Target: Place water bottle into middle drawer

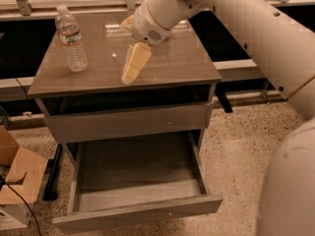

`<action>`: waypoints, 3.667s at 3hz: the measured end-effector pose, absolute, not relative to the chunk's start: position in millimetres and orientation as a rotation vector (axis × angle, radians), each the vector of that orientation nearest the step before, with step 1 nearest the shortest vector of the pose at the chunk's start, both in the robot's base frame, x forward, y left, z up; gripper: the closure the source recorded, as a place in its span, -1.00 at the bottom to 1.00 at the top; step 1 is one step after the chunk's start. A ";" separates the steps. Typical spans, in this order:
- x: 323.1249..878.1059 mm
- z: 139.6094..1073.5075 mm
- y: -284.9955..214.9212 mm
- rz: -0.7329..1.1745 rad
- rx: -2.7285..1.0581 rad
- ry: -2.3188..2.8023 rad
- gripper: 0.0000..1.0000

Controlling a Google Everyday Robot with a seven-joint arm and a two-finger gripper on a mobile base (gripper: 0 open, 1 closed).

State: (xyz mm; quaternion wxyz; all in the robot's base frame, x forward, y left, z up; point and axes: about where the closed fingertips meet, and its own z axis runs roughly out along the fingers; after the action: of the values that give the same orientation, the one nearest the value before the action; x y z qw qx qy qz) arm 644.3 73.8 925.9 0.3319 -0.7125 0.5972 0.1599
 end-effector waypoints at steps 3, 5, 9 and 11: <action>683.1 915.5 113.5 0.490 -1.832 1.498 -1.00; 716.8 916.3 158.2 0.505 -1.790 1.394 -1.00; 761.7 893.2 256.8 0.716 -1.771 1.201 -0.63; 764.7 896.9 264.3 0.751 -1.754 1.177 0.46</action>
Offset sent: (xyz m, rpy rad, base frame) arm 0.0251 0.0223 -0.0075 0.0296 0.0145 0.0325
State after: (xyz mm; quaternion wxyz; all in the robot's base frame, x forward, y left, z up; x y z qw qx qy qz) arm 764.7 264.3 896.9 0.4349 -0.7045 0.4730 0.3015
